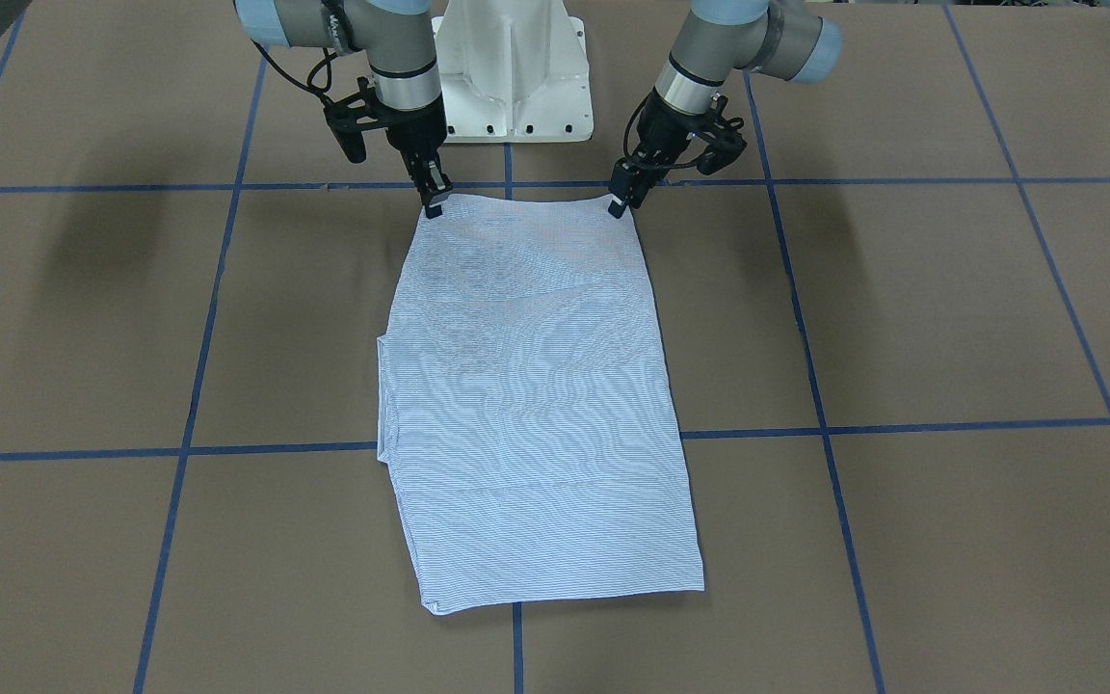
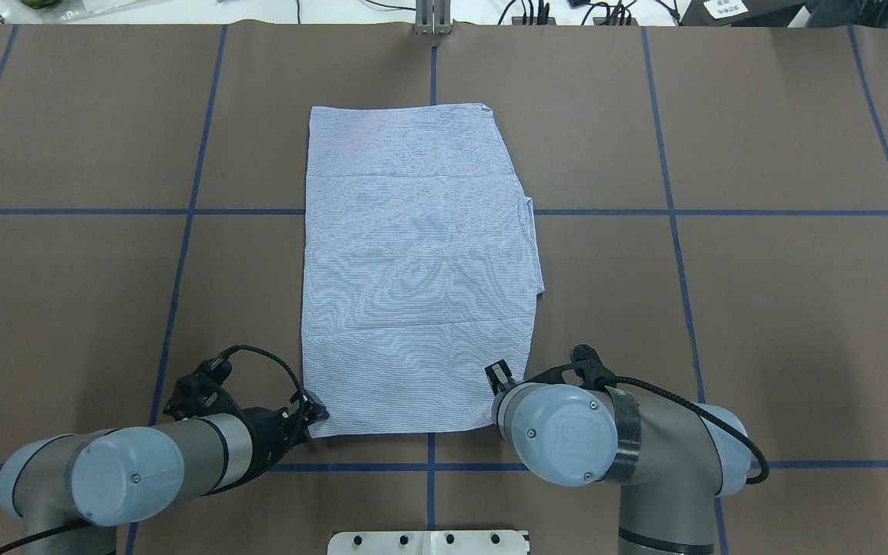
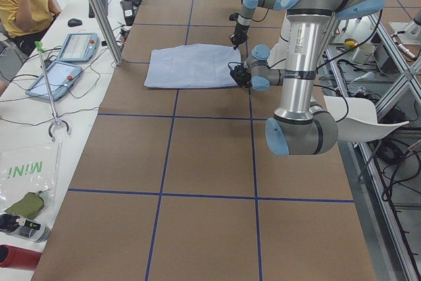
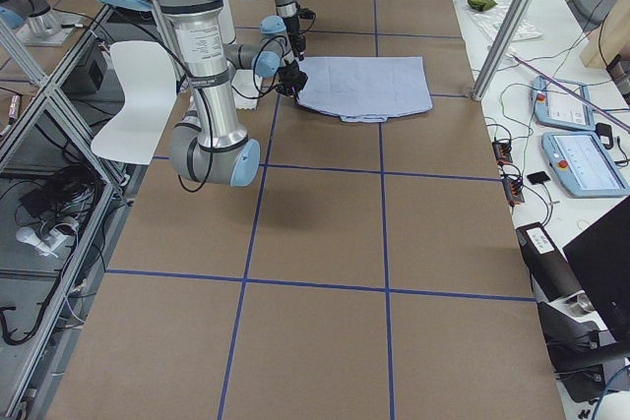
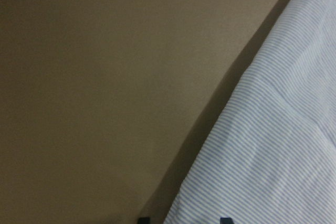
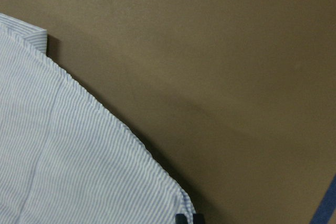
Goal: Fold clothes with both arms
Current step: 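Move the left gripper to the other near corner and grasp both corners, then lift the near edge with both grippers and fold it onto the far edge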
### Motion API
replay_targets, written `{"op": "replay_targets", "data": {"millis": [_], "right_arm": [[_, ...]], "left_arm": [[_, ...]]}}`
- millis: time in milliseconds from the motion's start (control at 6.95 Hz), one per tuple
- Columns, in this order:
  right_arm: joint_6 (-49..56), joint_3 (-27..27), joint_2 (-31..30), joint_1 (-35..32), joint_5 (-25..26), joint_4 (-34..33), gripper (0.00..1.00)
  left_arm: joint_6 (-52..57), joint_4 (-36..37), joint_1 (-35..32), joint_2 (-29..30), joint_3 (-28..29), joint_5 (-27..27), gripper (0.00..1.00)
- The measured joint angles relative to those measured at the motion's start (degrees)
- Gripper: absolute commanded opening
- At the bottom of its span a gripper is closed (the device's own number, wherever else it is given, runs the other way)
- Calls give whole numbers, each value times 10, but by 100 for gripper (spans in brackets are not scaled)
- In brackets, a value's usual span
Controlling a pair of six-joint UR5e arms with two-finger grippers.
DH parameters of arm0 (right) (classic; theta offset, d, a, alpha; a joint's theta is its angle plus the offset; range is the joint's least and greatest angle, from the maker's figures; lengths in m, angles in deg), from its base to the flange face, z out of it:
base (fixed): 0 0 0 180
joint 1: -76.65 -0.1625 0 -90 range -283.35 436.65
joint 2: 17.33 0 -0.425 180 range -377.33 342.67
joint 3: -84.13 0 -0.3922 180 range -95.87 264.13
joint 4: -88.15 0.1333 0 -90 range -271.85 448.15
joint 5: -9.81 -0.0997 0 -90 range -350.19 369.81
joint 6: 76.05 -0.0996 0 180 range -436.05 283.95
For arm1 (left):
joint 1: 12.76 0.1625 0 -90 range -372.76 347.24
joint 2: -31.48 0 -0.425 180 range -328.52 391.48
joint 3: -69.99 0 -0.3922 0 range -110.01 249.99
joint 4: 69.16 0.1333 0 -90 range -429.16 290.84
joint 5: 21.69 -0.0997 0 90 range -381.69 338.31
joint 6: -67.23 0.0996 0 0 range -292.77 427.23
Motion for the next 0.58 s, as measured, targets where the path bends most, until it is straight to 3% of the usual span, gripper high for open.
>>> {"op": "replay_targets", "data": {"millis": [576], "right_arm": [[1, -4, -1, -1, -1, 0, 0]], "left_arm": [[-14, 0, 8, 1, -11, 0, 0]]}}
